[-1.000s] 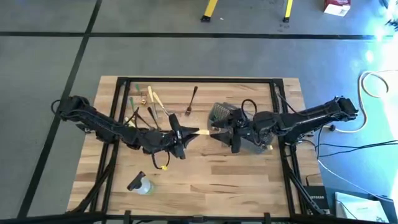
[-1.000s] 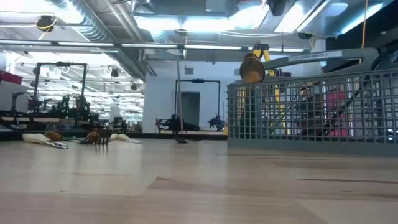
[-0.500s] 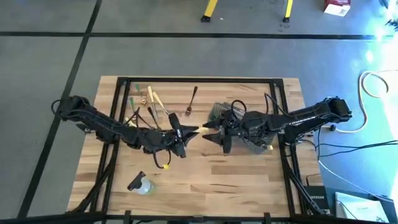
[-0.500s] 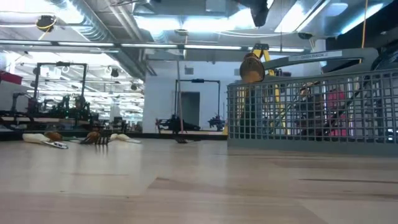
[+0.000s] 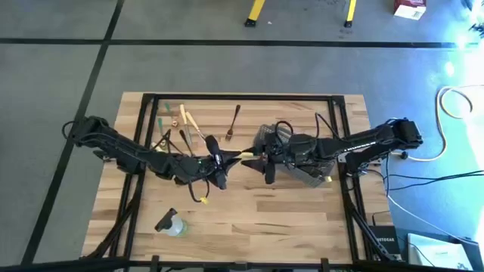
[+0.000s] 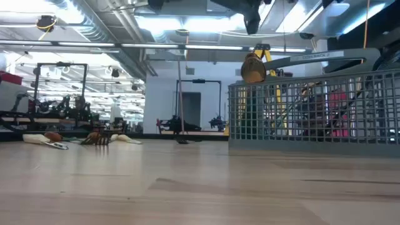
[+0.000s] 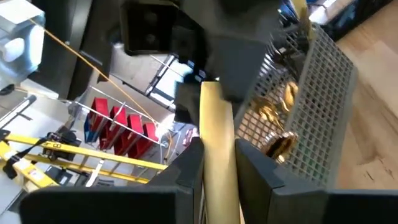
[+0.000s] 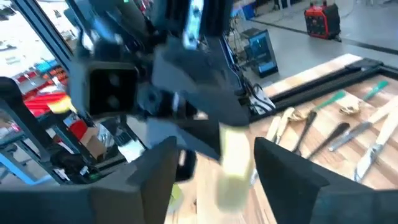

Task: Sort silverware
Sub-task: Put the silver knife into the cutlery rack

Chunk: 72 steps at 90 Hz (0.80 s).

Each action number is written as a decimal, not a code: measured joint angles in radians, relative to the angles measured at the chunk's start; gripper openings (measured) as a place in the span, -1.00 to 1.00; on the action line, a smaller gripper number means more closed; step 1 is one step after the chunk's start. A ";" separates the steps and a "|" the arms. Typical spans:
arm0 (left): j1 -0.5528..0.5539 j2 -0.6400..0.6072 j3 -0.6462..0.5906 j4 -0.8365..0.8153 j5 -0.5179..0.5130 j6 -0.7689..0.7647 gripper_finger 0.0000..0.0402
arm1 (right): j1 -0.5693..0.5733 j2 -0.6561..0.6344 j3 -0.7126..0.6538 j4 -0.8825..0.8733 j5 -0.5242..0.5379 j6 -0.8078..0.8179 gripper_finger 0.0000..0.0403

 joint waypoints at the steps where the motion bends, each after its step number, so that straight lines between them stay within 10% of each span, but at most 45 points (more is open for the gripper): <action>1: 0.000 0.000 0.000 -0.004 0.000 -0.003 -0.74 | 0.000 0.000 0.000 0.000 0.000 0.000 -0.06; 72: 0.006 0.000 0.000 -0.034 0.000 -0.054 -0.74 | -0.006 0.007 0.000 -0.029 0.036 -0.001 -0.43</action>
